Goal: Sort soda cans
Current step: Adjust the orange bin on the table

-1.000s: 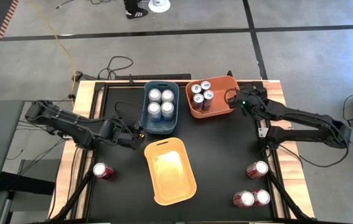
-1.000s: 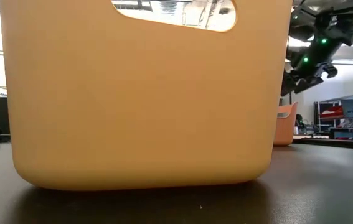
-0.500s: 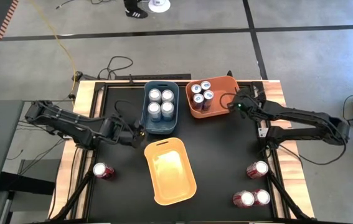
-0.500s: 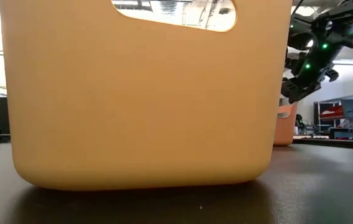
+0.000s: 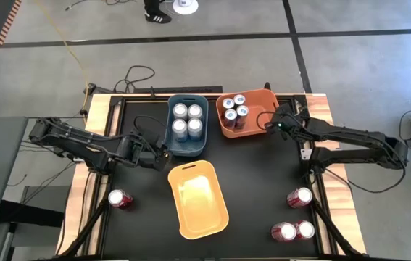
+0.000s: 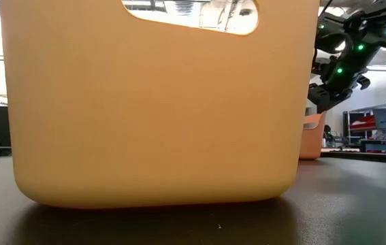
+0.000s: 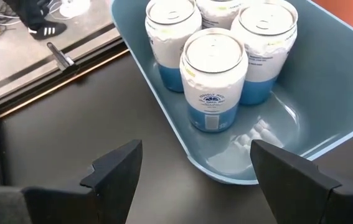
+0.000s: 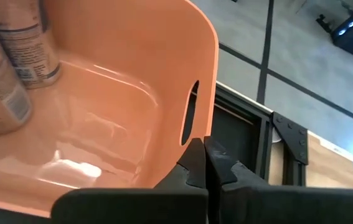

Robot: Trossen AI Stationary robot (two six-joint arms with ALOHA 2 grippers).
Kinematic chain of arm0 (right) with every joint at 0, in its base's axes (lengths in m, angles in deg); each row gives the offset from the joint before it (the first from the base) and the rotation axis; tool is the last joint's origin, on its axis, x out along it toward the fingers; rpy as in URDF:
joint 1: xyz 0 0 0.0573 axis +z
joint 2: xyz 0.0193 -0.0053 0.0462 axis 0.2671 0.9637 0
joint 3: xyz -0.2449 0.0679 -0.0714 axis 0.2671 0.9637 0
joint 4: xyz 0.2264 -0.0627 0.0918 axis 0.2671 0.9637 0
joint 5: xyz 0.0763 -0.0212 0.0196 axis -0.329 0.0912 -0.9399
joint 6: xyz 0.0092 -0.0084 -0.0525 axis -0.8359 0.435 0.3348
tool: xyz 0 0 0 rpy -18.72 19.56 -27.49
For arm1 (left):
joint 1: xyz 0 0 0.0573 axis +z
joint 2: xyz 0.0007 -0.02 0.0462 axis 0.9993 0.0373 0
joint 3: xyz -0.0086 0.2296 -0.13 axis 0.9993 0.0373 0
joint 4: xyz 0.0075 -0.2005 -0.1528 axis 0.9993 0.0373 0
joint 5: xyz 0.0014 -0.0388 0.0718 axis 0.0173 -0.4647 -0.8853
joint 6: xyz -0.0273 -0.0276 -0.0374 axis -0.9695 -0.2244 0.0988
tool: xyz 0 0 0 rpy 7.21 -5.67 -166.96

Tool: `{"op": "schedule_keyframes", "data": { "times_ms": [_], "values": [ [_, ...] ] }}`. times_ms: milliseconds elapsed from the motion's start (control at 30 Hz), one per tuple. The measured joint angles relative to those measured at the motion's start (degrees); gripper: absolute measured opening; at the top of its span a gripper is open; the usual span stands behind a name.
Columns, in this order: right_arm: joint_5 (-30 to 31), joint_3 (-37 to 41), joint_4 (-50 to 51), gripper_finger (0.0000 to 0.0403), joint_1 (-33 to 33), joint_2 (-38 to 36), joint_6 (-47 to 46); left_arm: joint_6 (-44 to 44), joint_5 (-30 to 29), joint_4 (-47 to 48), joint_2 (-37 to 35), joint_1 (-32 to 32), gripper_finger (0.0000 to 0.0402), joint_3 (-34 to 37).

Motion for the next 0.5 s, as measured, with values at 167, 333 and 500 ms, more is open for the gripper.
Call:
{"op": "schedule_keyframes", "data": {
  "times_ms": [167, 333, 500],
  "values": [
    [-0.6, 0.0, 2.8, 0.0001, 3.0, -1.4, -3.9, 2.7, 0.0, 0.0, 0.0, 0.0, 0.0296, 0.0],
    [-0.8, 0.0, 5.6, 0.0001, 6.6, -2.9, -8.4, 3.8, 0.0, 0.0, 0.0, 0.0, 0.0296, 0.0],
    [-0.8, 0.0, 9.9, 0.0000, 12.7, -4.4, -14.4, 3.9, 0.0, 0.1, 0.0, -0.3, 0.0296, 0.0]
  ]
}}
